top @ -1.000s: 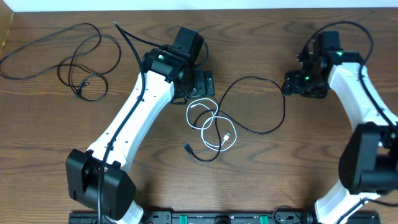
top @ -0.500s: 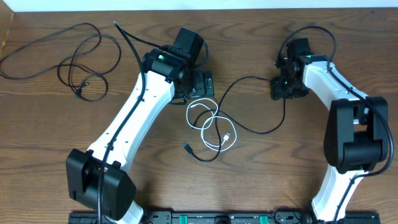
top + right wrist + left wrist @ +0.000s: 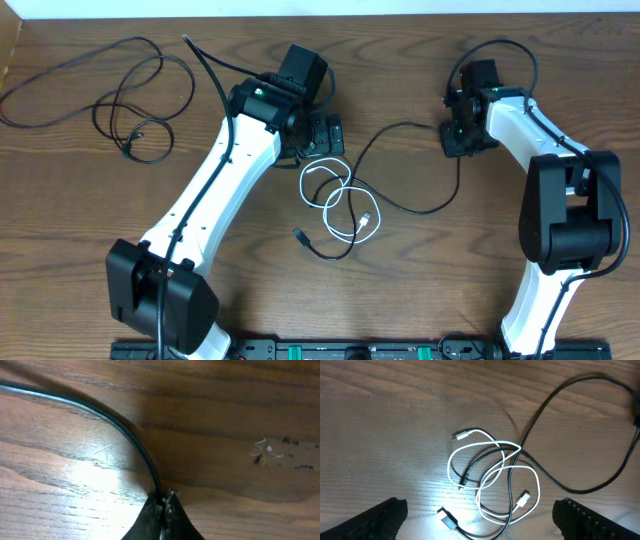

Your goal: Untangle cables

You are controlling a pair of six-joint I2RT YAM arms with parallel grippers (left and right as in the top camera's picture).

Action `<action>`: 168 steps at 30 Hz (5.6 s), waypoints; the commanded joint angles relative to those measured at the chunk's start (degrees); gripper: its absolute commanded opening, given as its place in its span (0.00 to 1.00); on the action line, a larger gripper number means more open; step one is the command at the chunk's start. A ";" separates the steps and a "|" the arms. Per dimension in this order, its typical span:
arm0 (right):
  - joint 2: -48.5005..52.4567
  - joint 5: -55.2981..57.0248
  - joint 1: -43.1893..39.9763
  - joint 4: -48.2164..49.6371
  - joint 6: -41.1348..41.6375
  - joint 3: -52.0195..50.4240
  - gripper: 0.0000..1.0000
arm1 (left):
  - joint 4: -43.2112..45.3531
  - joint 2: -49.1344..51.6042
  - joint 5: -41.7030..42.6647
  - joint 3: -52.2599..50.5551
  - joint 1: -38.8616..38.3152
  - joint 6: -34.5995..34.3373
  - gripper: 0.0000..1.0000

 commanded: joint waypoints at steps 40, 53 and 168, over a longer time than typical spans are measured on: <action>-30.88 -30.12 0.59 -12.33 25.38 41.22 0.01 | -0.20 0.20 -0.92 -0.39 0.26 0.98 0.98; -30.95 -42.69 4.15 8.20 41.57 41.31 0.01 | -0.22 0.20 -0.92 -0.39 0.26 0.96 0.98; -24.85 -19.37 28.57 -32.85 20.92 40.81 0.01 | 1.14 0.13 74.79 -0.37 17.22 -47.80 0.67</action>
